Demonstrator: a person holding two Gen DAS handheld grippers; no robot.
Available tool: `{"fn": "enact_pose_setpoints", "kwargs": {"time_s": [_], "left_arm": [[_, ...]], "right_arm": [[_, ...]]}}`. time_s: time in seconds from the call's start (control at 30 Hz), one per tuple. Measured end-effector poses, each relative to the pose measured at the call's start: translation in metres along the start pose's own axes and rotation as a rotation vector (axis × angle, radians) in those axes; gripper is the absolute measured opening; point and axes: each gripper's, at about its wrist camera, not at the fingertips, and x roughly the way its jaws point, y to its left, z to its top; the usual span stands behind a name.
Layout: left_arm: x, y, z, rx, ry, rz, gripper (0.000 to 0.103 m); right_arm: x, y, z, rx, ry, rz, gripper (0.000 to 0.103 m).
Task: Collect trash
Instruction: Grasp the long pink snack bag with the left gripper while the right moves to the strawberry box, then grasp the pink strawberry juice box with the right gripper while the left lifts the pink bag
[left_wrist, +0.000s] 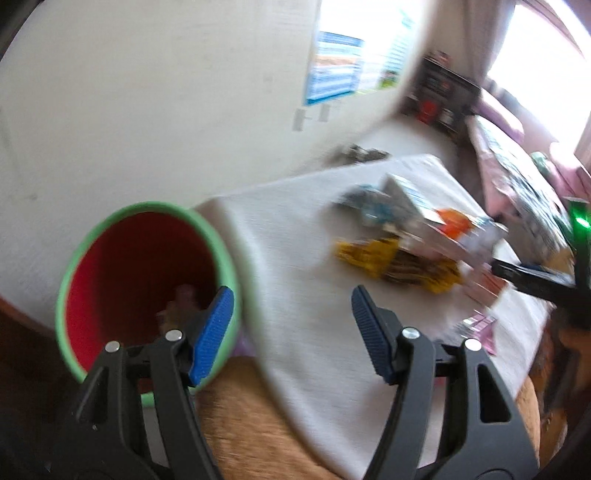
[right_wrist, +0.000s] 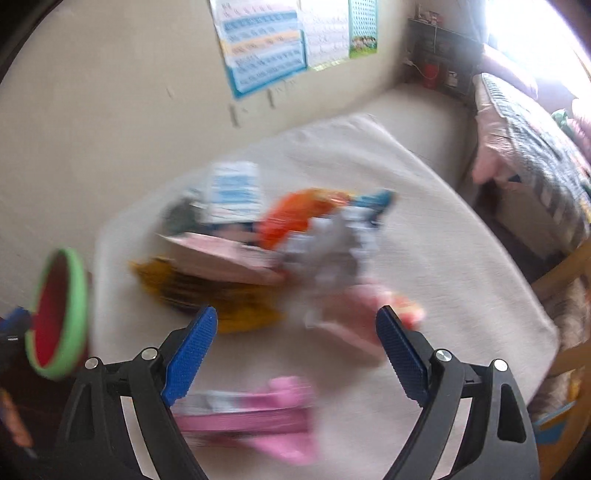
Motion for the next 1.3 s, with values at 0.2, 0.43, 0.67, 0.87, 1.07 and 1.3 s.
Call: {"fn": "enact_pose_setpoints", "kwargs": {"time_s": [0.2,0.43,0.67,0.87,1.07,1.3], "left_arm": [[0.009,-0.058,-0.006,0.139,0.053,-0.134,0.071],[0.035,-0.128,-0.028,0.421,0.161,-0.260,0.073],[0.078,-0.173,-0.052,0.600,0.275,-0.303,0.073],[0.112,-0.187,-0.056,0.616,0.332,-0.285,0.071],[0.111,-0.181,-0.054,0.589,0.318,-0.279,0.031],[0.091,-0.157,-0.051,0.507,0.316,-0.282,0.030]], "right_arm": [[0.047,-0.014,0.002,-0.238,0.119,-0.069,0.087],[0.057,-0.044,-0.011,-0.151,0.152,0.039,0.051],[0.034,-0.086,-0.052,0.109,0.175,0.161,0.030],[0.018,-0.103,-0.082,0.212,0.194,0.177,0.034],[0.014,-0.091,-0.080,0.224,0.186,0.140,0.057],[0.010,-0.095,-0.074,0.304,0.135,0.150,0.066]]}}
